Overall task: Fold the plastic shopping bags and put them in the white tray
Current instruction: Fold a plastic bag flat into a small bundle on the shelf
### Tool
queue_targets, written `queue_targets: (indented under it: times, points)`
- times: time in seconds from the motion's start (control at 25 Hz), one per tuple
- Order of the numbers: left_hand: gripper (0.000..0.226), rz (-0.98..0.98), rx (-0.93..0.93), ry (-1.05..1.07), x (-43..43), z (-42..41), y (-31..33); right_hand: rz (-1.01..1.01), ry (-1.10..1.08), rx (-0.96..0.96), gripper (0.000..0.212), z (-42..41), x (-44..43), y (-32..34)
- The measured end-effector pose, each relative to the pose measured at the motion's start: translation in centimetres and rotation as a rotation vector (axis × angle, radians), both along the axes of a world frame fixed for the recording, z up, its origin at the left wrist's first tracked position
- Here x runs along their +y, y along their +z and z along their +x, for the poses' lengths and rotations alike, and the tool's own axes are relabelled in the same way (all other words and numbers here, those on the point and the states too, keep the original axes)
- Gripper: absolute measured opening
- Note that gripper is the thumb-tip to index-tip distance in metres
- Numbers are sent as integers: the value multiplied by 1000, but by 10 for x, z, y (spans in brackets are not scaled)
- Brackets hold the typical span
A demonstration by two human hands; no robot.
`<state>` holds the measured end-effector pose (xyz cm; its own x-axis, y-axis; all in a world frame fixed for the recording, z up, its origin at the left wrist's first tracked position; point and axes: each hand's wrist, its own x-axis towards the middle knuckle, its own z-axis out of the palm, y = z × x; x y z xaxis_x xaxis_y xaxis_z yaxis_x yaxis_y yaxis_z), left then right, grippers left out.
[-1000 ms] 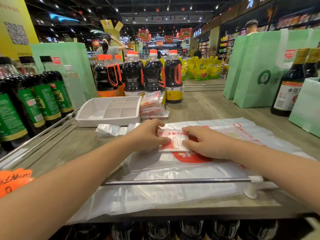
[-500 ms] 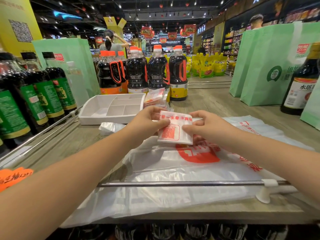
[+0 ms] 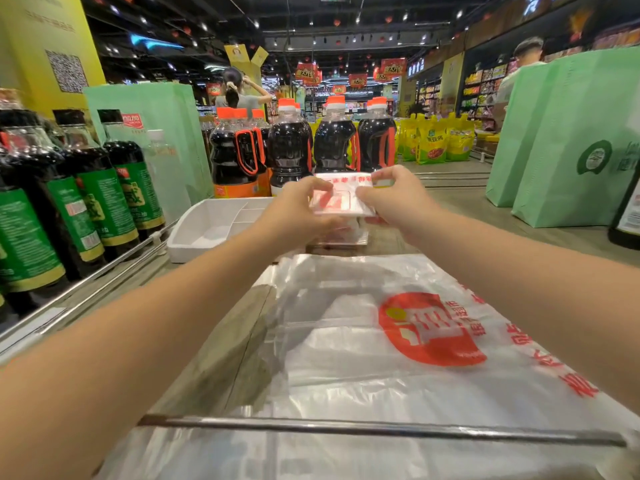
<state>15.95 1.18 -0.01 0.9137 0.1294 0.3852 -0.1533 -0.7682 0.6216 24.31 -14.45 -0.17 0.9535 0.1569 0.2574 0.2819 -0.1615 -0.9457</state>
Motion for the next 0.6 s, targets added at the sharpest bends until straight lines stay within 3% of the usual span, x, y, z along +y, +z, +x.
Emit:
queue_targets:
  times: [0.12,0.28,0.44,0.6]
  points:
    - [40,168,-135,95,14,36,-10,-51,-46,-9,30,29,23,5]
    - [31,358,-139,101,30,60,-37,-169,-88,-6,13,59,37,-12]
    - [35,611,-89,65,27,60,-41,-271,-133,-59,9,72,39,-20]
    - [43,661,-79,49,27,62,-47,-364,-179,-107,18,80,45,-24]
